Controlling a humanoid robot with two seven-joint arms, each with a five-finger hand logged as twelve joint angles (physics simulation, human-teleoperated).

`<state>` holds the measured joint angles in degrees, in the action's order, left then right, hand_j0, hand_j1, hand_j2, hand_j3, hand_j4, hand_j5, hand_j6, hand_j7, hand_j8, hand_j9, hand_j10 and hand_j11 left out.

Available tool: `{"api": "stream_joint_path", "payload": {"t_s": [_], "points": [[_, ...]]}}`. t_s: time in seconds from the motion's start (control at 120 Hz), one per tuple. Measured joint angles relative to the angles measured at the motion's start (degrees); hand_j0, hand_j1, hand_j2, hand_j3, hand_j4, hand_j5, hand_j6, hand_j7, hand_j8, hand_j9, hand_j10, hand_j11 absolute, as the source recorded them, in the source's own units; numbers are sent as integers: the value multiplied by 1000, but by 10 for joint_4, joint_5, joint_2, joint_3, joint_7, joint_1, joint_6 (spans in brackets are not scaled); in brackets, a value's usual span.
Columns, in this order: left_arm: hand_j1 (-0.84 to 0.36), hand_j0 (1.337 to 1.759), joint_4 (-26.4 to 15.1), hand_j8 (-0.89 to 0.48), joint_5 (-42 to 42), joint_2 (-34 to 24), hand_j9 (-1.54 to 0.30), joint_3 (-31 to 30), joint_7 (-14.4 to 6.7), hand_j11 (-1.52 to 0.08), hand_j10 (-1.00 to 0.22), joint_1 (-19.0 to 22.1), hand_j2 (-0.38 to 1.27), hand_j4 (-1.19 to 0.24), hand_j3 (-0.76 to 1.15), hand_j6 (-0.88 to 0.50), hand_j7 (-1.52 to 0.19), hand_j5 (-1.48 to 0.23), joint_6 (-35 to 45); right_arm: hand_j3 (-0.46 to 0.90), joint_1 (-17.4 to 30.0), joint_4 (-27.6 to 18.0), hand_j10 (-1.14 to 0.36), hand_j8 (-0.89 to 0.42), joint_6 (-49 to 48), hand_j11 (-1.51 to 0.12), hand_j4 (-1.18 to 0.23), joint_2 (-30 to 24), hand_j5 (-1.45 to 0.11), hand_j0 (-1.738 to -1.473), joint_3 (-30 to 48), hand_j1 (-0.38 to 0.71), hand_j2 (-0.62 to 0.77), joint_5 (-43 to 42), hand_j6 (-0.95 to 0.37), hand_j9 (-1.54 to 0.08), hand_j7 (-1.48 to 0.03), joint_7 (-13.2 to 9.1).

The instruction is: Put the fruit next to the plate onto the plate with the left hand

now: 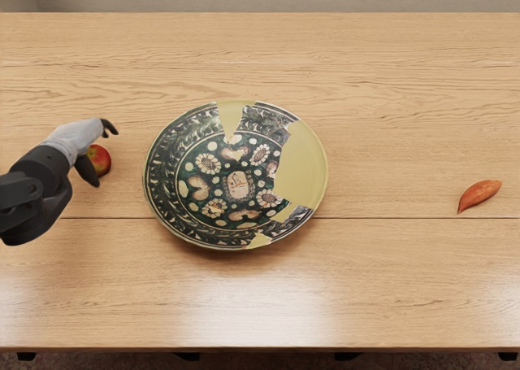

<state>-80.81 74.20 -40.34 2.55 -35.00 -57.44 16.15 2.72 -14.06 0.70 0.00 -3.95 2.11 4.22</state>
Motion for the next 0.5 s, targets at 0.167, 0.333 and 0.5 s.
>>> {"api": "stream_joint_path", "payload": {"t_s": [0.167,0.333,0.5], "points": [[-151,1658,1,-391,2,0,-549,-1,0,-548,-430,11,92,-436,0,-422,-542,-540,1,0,0,0,-11,-11,0,-15,-11,0,-15,-1658,0,-335,-2,0,-11,-15,-15,0],[-234,1658,1,-440,3,0,-645,-1,0,-644,-508,12,112,-523,0,-467,-633,-619,2,0,0,0,-11,-11,0,-15,-11,0,-15,-1658,0,-335,-2,0,-11,-15,-15,0],[-252,1656,1,-454,1,0,-737,1,0,-736,-566,13,173,-579,0,-479,-727,-715,2,0,0,0,-11,-11,0,-15,-11,0,-15,-1658,0,-335,-2,0,-11,-15,-15,0]]}}
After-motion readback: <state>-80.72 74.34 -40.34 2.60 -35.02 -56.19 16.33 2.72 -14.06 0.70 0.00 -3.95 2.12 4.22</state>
